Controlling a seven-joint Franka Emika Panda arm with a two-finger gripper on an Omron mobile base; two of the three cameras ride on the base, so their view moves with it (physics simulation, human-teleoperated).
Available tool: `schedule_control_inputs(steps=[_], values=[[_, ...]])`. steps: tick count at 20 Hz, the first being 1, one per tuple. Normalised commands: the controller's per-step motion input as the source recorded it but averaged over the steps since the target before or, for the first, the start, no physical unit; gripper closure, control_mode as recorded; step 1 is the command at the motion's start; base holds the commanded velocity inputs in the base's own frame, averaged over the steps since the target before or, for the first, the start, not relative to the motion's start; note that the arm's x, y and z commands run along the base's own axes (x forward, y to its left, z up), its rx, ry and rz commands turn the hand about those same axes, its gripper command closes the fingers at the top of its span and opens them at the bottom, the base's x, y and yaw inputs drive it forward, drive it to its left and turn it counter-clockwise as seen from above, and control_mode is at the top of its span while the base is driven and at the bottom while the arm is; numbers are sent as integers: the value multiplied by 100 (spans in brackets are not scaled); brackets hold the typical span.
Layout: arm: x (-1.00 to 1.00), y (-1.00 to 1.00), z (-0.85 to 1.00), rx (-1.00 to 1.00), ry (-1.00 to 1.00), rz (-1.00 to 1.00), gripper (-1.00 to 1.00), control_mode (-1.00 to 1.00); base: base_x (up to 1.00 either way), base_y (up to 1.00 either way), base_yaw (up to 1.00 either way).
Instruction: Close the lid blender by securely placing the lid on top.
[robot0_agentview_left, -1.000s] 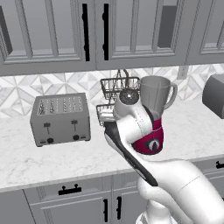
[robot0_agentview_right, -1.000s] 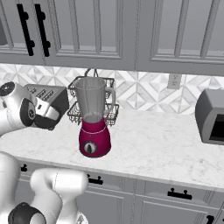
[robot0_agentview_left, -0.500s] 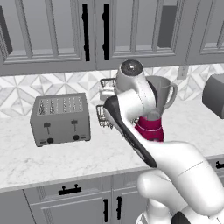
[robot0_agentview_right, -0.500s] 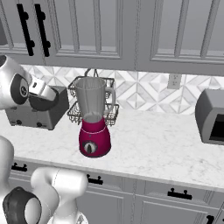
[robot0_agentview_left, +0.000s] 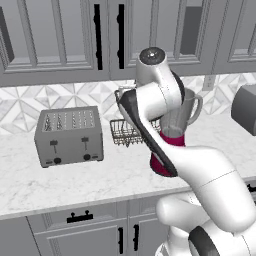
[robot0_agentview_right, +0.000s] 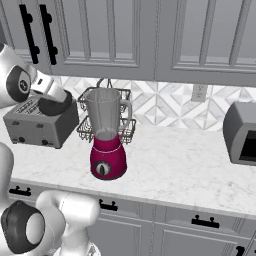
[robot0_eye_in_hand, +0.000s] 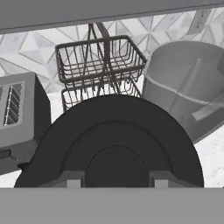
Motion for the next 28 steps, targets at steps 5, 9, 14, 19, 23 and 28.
schedule_control_inputs(steps=[5, 9, 14, 19, 23, 28], values=[[0, -62, 14, 0, -5, -4, 100, -100, 0, 0, 0], [0, -70, 12, 0, -6, -3, 100, -100, 0, 0, 0], [0, -63, 12, 0, -4, -2, 100, -100, 0, 0, 0], [13, -47, 1, 1, 0, 0, 100, -100, 0, 0, 0], [22, -11, 0, 2, 0, 0, 100, -100, 0, 0, 0], [26, 0, 0, 2, 0, 0, 100, -100, 0, 0, 0]])
